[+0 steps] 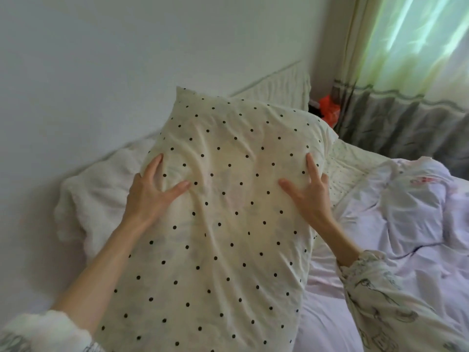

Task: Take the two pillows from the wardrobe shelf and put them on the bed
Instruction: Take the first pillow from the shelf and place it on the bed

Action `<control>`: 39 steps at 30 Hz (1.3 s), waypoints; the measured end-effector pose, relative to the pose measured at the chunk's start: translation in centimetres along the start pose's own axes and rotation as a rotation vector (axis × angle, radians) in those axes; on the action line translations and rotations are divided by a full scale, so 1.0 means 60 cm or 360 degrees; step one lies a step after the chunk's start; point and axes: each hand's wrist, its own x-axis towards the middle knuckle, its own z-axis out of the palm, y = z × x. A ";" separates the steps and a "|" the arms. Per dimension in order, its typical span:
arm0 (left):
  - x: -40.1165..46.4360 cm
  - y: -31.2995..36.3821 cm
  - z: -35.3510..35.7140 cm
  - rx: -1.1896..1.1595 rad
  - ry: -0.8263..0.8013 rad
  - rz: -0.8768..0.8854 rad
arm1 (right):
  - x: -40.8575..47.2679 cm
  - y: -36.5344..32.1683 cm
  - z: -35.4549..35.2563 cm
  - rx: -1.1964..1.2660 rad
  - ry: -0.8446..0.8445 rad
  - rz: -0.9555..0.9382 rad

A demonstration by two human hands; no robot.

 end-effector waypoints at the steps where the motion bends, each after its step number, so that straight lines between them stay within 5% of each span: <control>1: 0.022 -0.006 0.016 0.0005 -0.0030 0.0008 | 0.010 0.012 0.007 -0.0016 0.0025 0.0026; 18: 0.282 -0.118 0.338 0.0244 -0.0519 -0.0089 | 0.174 0.281 0.144 -0.0116 -0.0035 0.0593; 30: 0.334 -0.349 0.593 0.0295 -0.1030 -0.0218 | 0.163 0.524 0.273 -0.0335 -0.0044 0.0998; 35: 0.330 -0.410 0.654 0.0332 -0.1276 -0.0363 | 0.133 0.596 0.301 -0.0549 -0.0267 0.1120; 39: 0.360 -0.420 0.678 0.0320 -0.1267 -0.0259 | 0.123 0.615 0.313 -0.0444 -0.0176 0.1123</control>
